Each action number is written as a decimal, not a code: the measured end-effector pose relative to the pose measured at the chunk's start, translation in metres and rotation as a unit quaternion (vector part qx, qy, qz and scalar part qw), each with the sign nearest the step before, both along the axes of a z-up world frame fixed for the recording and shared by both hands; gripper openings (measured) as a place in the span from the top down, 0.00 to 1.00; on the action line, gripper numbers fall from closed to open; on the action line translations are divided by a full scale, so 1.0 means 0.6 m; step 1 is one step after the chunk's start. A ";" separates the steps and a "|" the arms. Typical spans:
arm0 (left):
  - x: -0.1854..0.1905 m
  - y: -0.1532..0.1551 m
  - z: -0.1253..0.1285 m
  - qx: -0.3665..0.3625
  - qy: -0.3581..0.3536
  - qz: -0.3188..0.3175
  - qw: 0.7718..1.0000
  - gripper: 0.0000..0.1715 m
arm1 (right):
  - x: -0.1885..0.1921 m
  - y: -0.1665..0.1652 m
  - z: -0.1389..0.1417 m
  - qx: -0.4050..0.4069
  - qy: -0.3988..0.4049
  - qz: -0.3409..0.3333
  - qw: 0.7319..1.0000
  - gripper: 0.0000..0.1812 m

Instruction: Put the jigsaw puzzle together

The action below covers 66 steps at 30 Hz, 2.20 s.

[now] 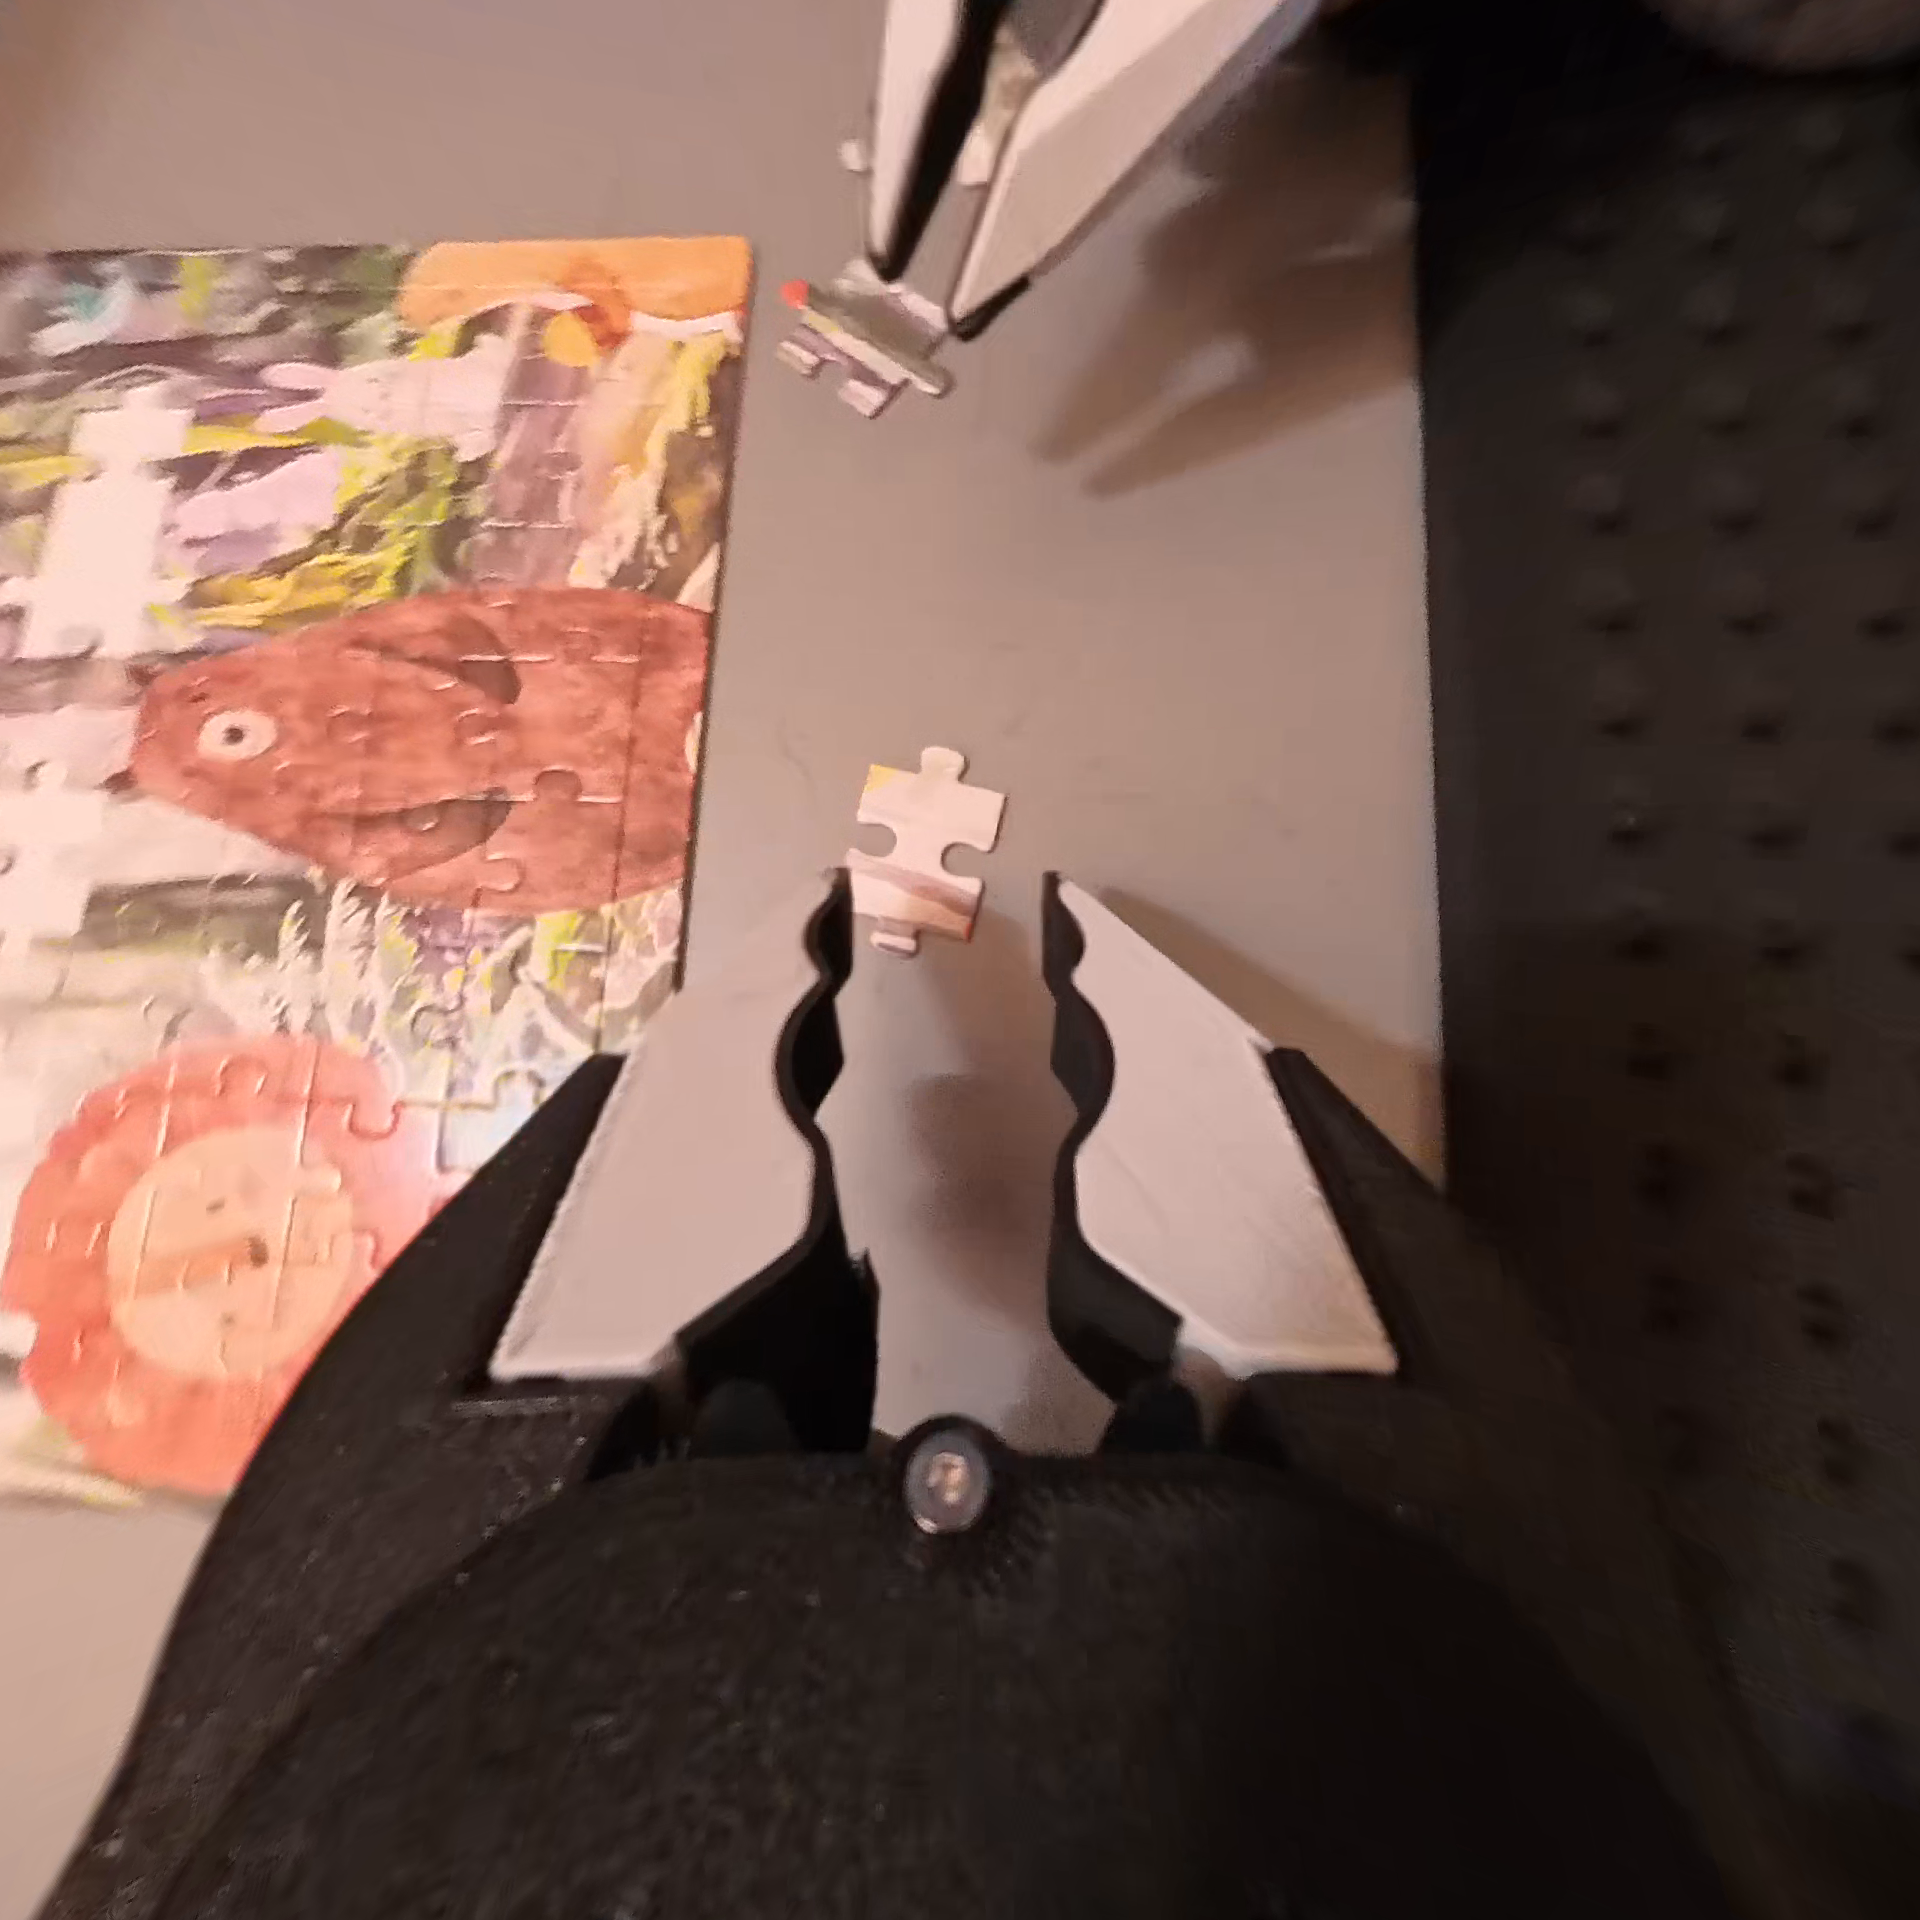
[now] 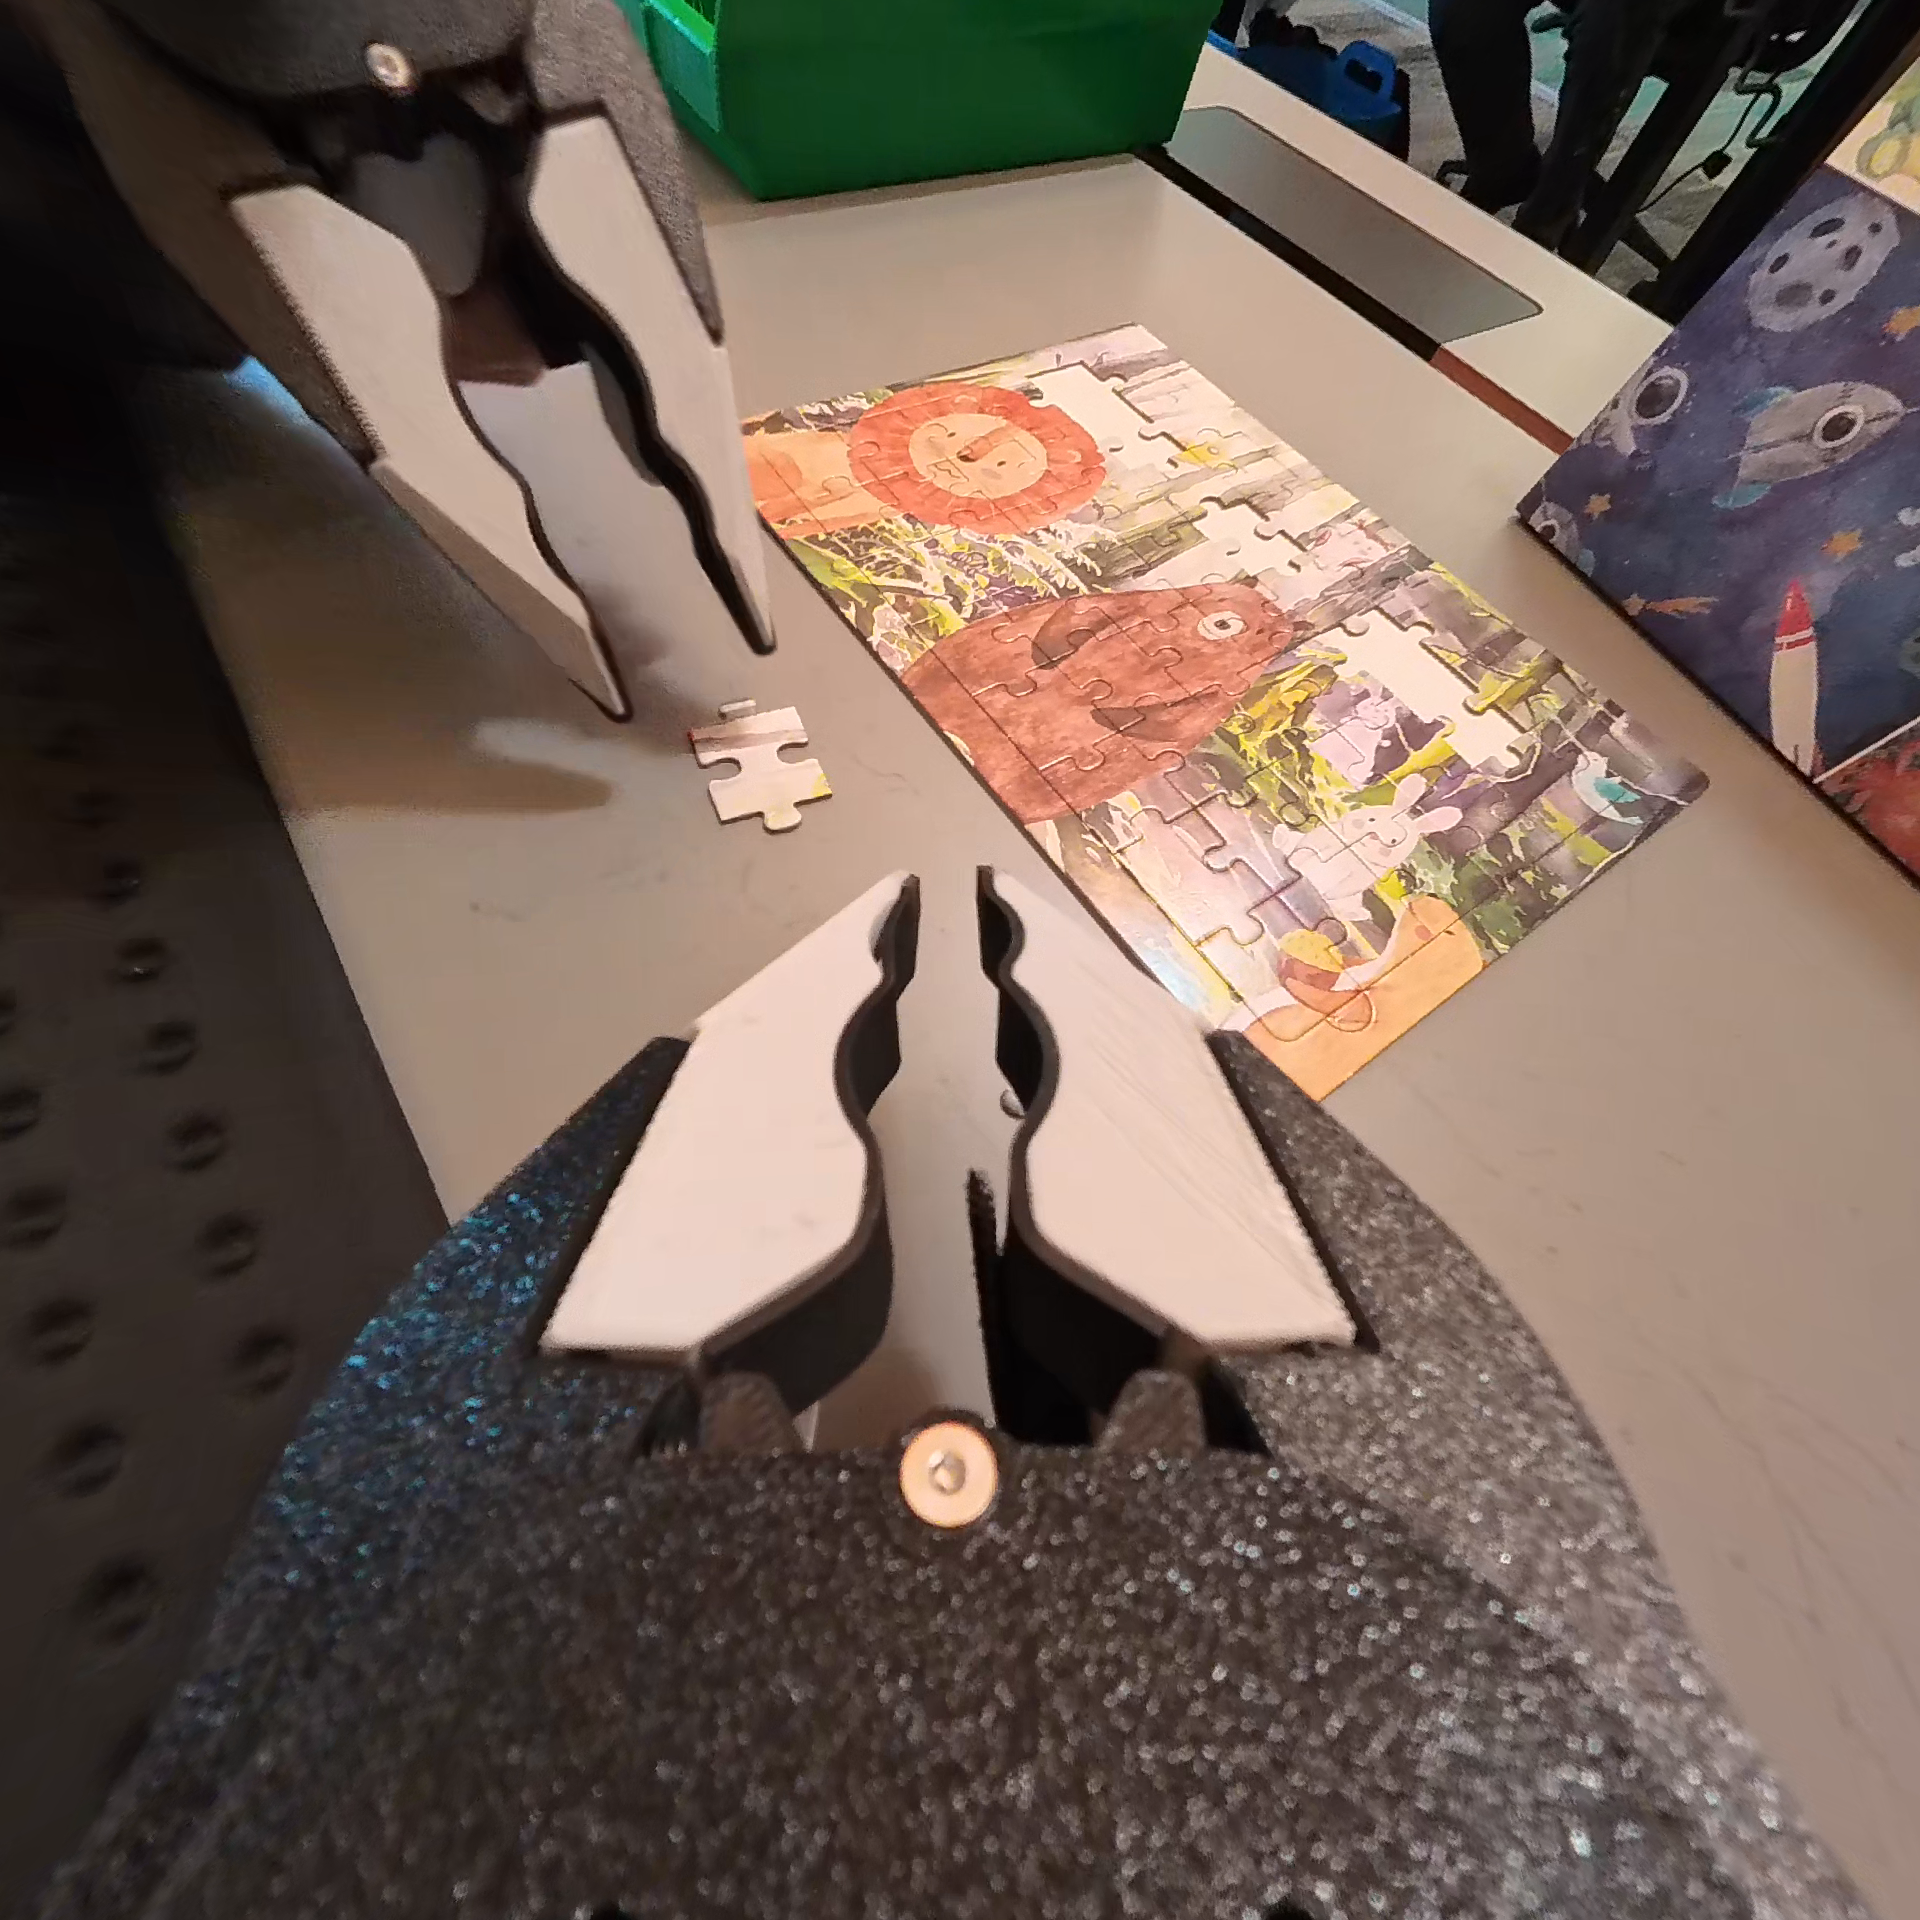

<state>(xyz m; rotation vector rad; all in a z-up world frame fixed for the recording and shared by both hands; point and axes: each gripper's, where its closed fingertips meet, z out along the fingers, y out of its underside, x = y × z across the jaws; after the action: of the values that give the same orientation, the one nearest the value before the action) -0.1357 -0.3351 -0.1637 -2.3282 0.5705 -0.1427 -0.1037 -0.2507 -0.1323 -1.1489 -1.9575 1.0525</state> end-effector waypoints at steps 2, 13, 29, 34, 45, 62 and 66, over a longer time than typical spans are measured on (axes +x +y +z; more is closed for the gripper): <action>-0.003 0.003 -0.006 -0.026 -0.013 -0.039 0.999 0.75 | 0.000 0.002 0.000 -0.001 0.000 -0.003 1.000 0.94; -0.013 0.014 -0.035 -0.069 -0.002 -0.061 0.996 0.83 | -0.001 -0.001 -0.008 0.007 -0.010 0.001 1.000 0.94; -0.226 0.021 0.071 0.032 0.081 0.254 0.963 0.83 | 0.000 -0.004 -0.007 0.007 -0.008 0.005 1.000 0.94; -0.373 0.014 0.027 -0.012 0.022 0.455 0.890 0.83 | 0.001 -0.005 -0.009 0.008 -0.011 0.007 1.000 0.94; -0.394 0.010 -0.032 -0.059 -0.018 0.552 0.832 0.82 | 0.004 -0.008 -0.006 -0.001 -0.008 0.013 1.000 0.94; -0.364 -0.012 -0.031 -0.067 -0.034 0.472 0.878 0.89 | 0.004 -0.009 -0.011 0.000 -0.017 0.015 1.000 0.94; -0.372 -0.006 -0.030 -0.067 0.006 0.465 0.883 0.90 | 0.004 -0.009 -0.012 0.002 -0.017 0.015 1.000 0.94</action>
<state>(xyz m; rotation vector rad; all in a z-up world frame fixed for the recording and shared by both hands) -0.3591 -0.3385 -0.1820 -2.4765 -0.6070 0.2950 -0.1013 -0.2560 -0.1392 -1.1452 -2.0081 1.0511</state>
